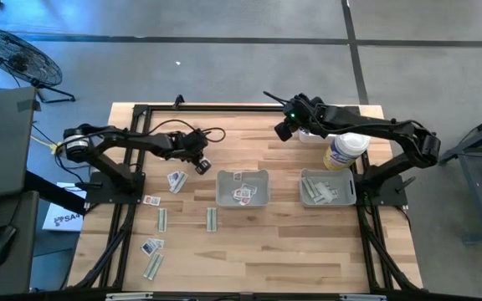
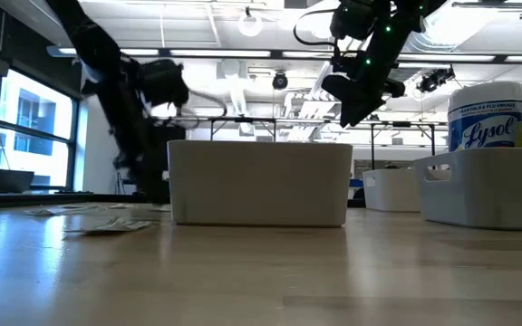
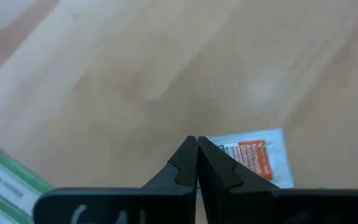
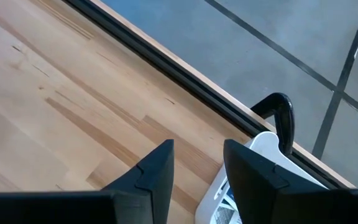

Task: Pick & Place First Aid Supplies
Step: Put the orange pad into the left gray bin

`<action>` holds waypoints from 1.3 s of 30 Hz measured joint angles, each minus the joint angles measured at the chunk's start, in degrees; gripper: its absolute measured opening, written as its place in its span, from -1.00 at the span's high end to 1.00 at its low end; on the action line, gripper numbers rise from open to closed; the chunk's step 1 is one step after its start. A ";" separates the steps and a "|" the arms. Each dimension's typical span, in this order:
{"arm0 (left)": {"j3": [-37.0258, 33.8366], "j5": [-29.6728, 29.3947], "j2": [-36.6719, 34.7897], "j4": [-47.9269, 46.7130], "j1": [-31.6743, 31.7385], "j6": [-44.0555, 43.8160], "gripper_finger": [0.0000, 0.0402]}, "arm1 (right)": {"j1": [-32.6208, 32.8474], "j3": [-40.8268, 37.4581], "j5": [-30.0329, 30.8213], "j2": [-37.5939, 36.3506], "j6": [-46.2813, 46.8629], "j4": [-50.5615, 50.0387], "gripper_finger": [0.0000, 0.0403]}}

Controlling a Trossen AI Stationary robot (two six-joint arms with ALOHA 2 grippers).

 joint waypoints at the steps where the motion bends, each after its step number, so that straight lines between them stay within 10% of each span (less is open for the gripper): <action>1: 0.71 0.14 -1.05 -0.72 -0.03 0.63 1.00 | 0.00 0.00 -0.03 0.00 -0.01 0.00 0.34; 23: 5.08 -8.83 -2.34 20.16 -18.43 9.59 1.00 | 0.00 0.00 -1.22 0.00 -0.34 0.04 0.33; 39: 17.19 -15.57 12.35 9.12 -24.39 12.98 1.00 | 0.00 0.00 -4.23 0.00 -1.13 0.04 0.33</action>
